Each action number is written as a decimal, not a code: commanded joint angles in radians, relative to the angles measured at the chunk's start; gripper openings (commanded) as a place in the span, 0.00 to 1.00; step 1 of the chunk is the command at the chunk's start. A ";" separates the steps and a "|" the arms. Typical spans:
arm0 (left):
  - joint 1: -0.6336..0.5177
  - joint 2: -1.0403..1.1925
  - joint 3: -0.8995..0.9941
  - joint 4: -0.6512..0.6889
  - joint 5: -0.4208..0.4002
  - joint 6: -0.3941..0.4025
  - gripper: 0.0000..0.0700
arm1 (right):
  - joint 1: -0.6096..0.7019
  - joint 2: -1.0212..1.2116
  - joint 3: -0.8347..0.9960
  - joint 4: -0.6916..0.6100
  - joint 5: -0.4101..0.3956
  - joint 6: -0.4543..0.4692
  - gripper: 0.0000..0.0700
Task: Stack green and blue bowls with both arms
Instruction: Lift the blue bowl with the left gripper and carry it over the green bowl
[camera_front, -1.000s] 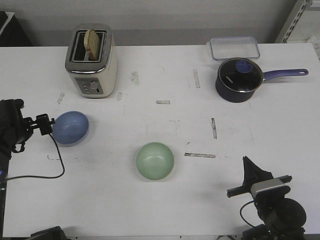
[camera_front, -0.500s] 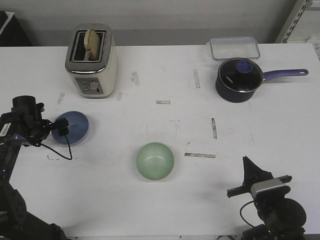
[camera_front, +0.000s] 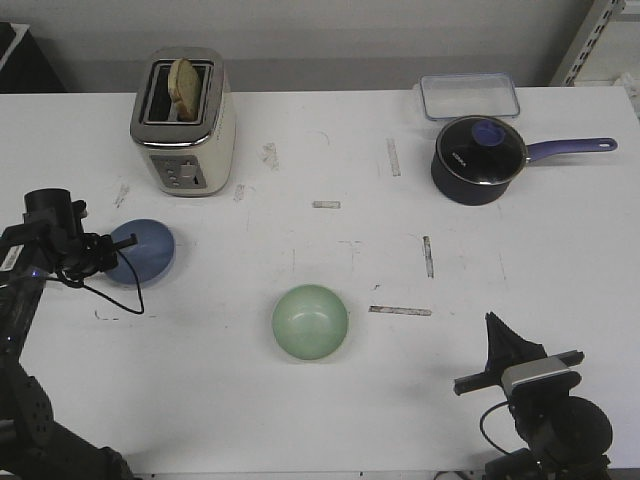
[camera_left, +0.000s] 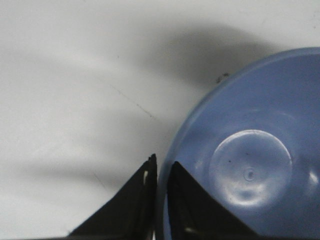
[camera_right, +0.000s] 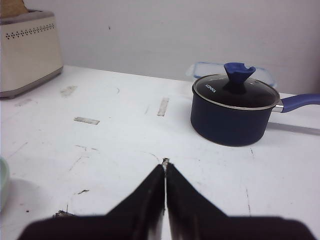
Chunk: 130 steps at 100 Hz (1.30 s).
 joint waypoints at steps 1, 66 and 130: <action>0.002 0.012 0.020 0.010 0.005 -0.007 0.00 | 0.002 0.002 0.004 0.010 -0.003 -0.004 0.00; -0.403 -0.182 0.248 -0.114 0.211 -0.100 0.00 | 0.002 0.002 0.004 0.009 -0.003 -0.003 0.00; -0.884 -0.033 0.248 -0.266 0.166 0.086 0.00 | 0.002 0.001 0.004 0.009 -0.003 -0.003 0.00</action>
